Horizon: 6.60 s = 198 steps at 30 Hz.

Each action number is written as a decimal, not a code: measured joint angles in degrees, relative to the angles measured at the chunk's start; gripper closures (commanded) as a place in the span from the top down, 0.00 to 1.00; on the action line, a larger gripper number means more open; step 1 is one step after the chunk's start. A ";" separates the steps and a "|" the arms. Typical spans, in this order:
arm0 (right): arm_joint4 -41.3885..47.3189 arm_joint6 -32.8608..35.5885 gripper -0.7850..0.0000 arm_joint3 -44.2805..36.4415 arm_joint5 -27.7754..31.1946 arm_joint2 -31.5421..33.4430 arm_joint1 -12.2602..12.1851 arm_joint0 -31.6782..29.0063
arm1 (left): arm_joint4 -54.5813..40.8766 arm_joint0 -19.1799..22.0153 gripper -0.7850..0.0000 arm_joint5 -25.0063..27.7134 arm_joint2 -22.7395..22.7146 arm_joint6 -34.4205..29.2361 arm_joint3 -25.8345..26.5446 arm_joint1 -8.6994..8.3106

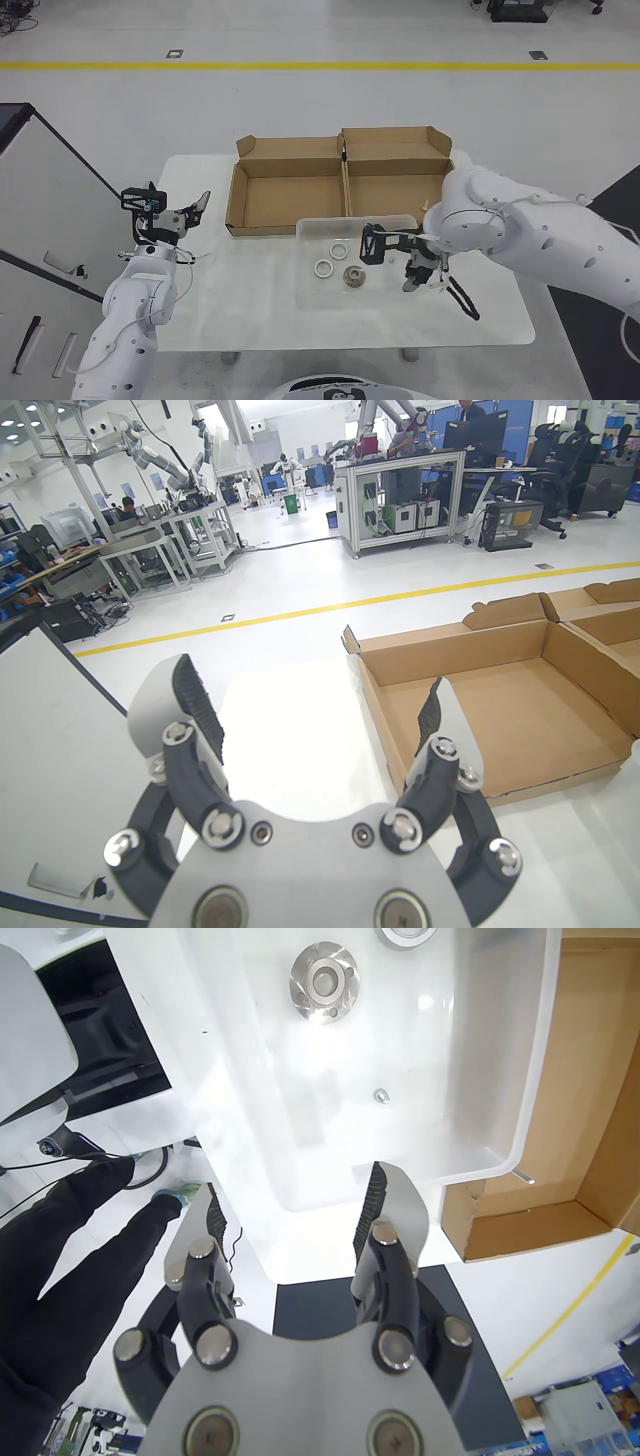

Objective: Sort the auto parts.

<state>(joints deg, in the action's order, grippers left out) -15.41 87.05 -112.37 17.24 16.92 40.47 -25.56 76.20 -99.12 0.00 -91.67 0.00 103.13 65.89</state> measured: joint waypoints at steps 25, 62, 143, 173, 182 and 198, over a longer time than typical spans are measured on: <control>-7.09 -2.78 0.45 10.67 2.26 -6.62 7.47 0.82 | 0.00 0.00 1.00 0.00 0.00 0.00 0.00 0.00; -19.23 -4.13 0.31 14.92 1.12 -5.94 11.05 -5.09 | 0.00 0.00 1.00 0.00 0.00 0.00 0.00 0.00; -24.97 -8.18 0.24 27.49 3.54 1.07 17.56 -11.84 | 0.00 0.00 1.00 0.00 0.00 0.00 0.00 0.00; -26.37 -6.17 0.23 25.55 3.29 5.33 16.46 -15.30 | 0.00 0.00 1.00 0.00 0.00 0.00 0.00 0.00; -26.83 -6.04 0.19 25.63 3.53 5.96 16.58 -16.02 | 0.00 0.00 1.00 0.00 0.00 0.00 0.00 0.00; -28.45 -6.13 0.21 25.20 3.54 7.26 16.73 -17.01 | 0.00 0.00 1.00 0.00 0.00 0.00 0.00 0.00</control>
<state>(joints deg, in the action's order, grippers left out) -43.87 80.92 -87.17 20.78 24.18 57.20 -42.57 76.20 -99.12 0.00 -91.67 0.00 103.13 65.89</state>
